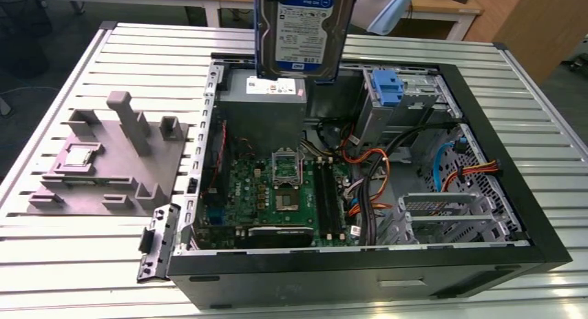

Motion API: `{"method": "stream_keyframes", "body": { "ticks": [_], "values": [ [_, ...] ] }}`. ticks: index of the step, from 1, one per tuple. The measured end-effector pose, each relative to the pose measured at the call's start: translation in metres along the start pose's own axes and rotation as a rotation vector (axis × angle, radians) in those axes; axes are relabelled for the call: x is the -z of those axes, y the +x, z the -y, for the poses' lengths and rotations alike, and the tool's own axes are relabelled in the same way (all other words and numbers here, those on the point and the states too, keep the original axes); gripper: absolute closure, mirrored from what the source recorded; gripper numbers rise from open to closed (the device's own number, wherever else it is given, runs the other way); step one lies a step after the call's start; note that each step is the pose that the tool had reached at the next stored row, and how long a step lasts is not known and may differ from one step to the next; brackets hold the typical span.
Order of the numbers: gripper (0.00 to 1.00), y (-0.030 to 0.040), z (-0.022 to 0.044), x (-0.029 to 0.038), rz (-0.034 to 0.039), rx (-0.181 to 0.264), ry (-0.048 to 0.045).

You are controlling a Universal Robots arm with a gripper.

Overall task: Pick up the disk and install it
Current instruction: 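Pick up the disk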

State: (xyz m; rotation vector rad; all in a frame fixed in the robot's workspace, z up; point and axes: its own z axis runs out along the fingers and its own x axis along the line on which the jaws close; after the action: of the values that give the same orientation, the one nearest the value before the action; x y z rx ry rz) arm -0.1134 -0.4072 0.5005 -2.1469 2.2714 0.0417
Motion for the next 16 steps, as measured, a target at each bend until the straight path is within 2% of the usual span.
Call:
{"method": "stream_keyframes", "body": {
  "ticks": [16],
  "values": [
    [0.64,0.0211,0.0012,0.0006,-0.0051,0.0,0.0003]
  ]
}}
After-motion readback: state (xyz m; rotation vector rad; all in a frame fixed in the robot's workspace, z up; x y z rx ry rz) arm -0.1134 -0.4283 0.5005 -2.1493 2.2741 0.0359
